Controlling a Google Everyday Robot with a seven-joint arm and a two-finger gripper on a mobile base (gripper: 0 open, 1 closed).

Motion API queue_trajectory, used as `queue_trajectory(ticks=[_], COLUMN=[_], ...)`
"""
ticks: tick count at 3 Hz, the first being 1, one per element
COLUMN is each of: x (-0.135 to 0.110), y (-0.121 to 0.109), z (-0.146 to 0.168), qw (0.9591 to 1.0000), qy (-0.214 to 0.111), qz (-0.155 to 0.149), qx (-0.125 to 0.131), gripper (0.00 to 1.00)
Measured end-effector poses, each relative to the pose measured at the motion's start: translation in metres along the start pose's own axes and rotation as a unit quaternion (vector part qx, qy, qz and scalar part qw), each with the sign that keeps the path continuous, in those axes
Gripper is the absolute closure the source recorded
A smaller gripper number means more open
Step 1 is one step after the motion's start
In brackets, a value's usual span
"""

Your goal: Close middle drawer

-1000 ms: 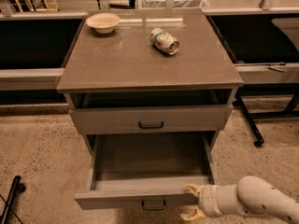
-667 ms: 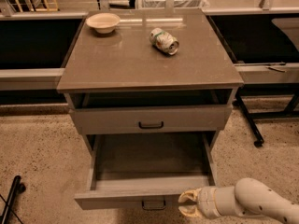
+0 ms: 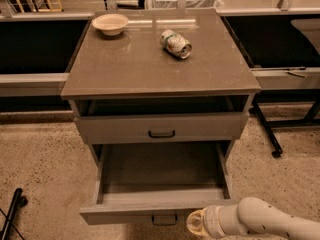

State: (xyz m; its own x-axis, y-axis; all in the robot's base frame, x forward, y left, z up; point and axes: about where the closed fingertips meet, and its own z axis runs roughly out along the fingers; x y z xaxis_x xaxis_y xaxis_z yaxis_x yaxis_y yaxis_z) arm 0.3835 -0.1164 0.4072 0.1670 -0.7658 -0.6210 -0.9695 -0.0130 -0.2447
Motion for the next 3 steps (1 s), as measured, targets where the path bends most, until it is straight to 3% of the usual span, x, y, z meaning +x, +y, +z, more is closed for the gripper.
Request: queue_trajectory(ticks=[1,2,3], x=[0.005,0.006,0.006], y=[-0.002,-0.016,-0.015], z=[0.017,0.020,0.019], qw=[0.9986,0.9975,0.9976], qy=[0.033,0.037,0.036], qz=[0.036,0.041,0.039], qx=[0.019,0.045,0.043], gripper=[0.62,0.39,0.16])
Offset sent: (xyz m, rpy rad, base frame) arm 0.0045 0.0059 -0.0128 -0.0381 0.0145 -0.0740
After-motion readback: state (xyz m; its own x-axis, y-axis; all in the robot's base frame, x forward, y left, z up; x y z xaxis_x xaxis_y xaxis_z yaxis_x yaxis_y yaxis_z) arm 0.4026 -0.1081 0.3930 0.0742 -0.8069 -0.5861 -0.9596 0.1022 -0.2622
